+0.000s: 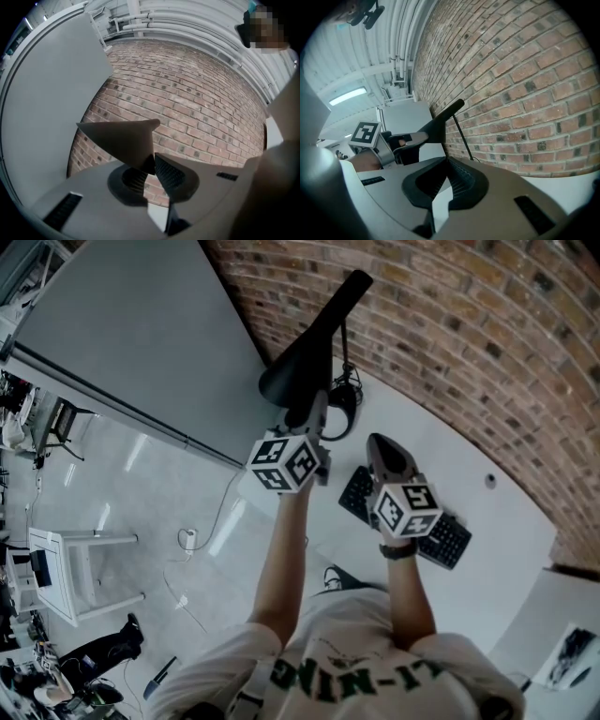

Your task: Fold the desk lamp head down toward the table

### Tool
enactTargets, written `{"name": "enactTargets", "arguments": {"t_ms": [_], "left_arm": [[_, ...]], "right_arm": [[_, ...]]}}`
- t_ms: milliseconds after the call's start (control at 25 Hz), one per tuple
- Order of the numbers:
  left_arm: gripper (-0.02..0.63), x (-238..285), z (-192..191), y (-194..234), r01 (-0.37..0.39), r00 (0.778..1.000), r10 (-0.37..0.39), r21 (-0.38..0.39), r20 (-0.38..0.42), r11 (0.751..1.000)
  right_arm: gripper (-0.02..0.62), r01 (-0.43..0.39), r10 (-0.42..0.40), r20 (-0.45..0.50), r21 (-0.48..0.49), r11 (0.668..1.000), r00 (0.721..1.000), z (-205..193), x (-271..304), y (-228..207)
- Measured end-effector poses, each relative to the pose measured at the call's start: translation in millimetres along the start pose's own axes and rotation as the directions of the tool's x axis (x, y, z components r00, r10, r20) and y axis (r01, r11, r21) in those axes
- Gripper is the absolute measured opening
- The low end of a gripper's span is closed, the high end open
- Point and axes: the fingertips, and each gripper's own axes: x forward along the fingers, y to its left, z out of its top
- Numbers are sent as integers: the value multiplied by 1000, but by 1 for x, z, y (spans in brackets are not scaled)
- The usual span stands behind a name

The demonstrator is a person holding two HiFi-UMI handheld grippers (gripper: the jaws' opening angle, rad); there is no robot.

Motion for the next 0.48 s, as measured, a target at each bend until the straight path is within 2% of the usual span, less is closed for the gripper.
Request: {"name": "enactTargets", "arguments": {"t_ms": [480], "left_arm": [[41,21,-36,9,76,997,-76,-76,8,994]], "right_arm": [[5,21,-21,-65,0,1000,998,-21,7,-11]]}}
